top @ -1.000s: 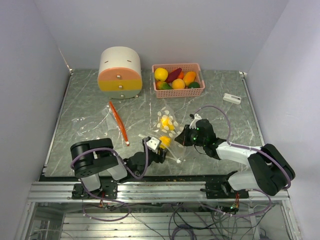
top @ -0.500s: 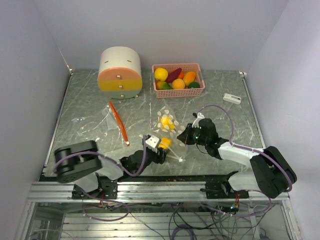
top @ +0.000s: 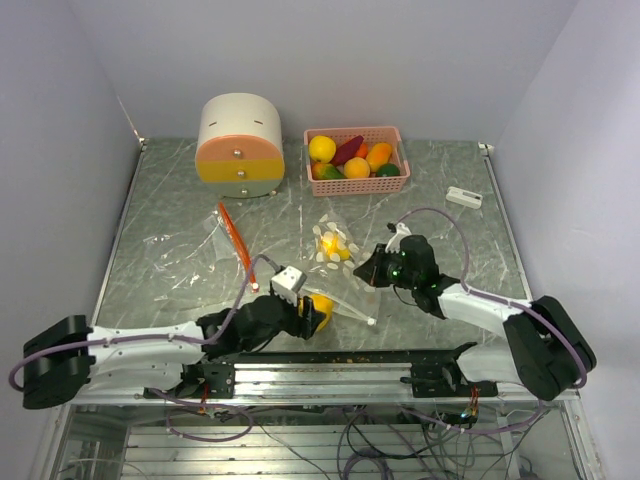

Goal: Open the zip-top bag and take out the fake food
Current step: Pick up the fake fruit from the zipper food storage bag.

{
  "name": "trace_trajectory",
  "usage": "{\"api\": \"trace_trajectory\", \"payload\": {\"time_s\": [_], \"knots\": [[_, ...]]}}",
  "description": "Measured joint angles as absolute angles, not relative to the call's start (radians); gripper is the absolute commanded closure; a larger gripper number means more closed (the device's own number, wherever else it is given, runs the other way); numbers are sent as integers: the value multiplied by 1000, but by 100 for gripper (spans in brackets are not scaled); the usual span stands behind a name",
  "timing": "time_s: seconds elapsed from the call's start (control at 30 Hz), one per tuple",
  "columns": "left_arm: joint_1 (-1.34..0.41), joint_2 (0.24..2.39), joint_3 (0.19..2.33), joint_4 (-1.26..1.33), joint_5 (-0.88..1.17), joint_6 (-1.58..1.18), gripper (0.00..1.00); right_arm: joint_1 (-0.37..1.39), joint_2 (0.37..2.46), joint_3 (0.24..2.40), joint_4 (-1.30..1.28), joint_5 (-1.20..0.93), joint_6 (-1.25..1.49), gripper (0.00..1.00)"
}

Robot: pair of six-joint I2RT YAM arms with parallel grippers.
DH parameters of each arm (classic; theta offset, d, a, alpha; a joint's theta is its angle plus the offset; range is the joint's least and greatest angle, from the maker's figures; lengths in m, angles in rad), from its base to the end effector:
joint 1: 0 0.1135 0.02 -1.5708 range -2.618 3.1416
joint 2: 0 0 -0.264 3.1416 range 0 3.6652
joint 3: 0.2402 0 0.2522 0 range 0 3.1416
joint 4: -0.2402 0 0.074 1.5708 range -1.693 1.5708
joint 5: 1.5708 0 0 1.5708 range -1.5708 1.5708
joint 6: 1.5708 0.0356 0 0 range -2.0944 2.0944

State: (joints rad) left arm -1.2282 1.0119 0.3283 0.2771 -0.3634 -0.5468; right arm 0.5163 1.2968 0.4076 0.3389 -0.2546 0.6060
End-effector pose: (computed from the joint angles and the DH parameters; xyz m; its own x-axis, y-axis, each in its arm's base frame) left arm 0.0812 -0.1901 0.1867 -0.5142 -0.0050 -0.8577 0.5893 0.7245 -0.3575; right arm 0.2060 0.1272 0.1585 -0.7523 0.2068 -0.6256 -0.2871 0.7517 0.5938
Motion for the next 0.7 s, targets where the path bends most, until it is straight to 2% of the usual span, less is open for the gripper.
{"api": "trace_trajectory", "payload": {"time_s": [0.23,0.33,0.4,0.53,0.7], "knots": [[-1229,738,269,237,-452,-543,71,513,1108,373,403,-238,661,60],[-1229,659,263,241,-499,-523,71,511,1041,339,465,-230,699,34],[-1229,637,263,251,-525,-507,70,511,1031,317,512,-236,730,21],[-1229,671,257,342,-584,-470,69,511,1117,306,631,-299,810,8],[-1229,823,231,529,-642,-416,68,516,1304,304,825,-409,952,0]]}}
